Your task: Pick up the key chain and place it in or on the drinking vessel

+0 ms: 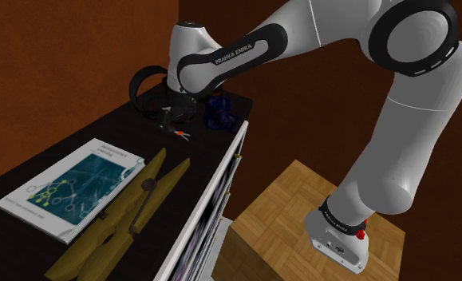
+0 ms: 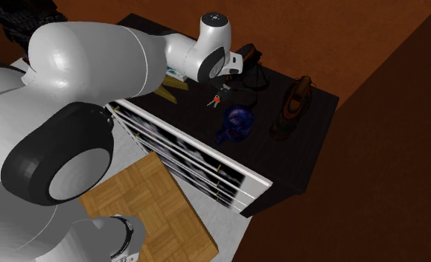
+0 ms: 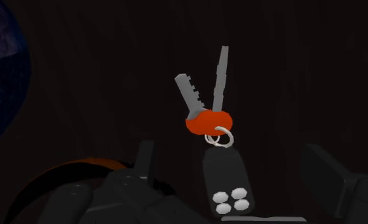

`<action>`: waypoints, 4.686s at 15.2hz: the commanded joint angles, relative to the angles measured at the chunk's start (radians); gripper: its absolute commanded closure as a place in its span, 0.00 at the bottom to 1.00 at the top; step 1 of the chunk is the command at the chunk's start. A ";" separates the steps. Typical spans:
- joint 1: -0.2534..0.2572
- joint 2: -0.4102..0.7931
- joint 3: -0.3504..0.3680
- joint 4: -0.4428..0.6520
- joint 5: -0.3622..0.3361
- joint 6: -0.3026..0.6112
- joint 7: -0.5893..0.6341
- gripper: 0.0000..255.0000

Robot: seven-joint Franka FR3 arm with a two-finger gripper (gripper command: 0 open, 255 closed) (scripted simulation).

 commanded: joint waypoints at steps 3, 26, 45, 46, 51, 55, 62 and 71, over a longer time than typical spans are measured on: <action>-0.007 0.019 -0.005 -0.013 0.000 0.004 -0.004 0.00; 0.041 0.119 -0.029 0.209 -0.088 -0.188 0.105 0.00; 0.041 0.145 -0.028 0.184 -0.098 -0.139 0.117 1.00; 0.042 0.149 -0.028 0.190 -0.099 -0.141 0.117 1.00; 0.036 0.129 -0.025 0.202 -0.093 -0.171 0.107 1.00; 0.034 0.106 -0.022 0.224 -0.086 -0.216 0.102 1.00; 0.033 0.072 -0.018 0.272 -0.076 -0.297 0.093 1.00; 0.033 0.042 -0.015 0.352 -0.066 -0.406 0.084 1.00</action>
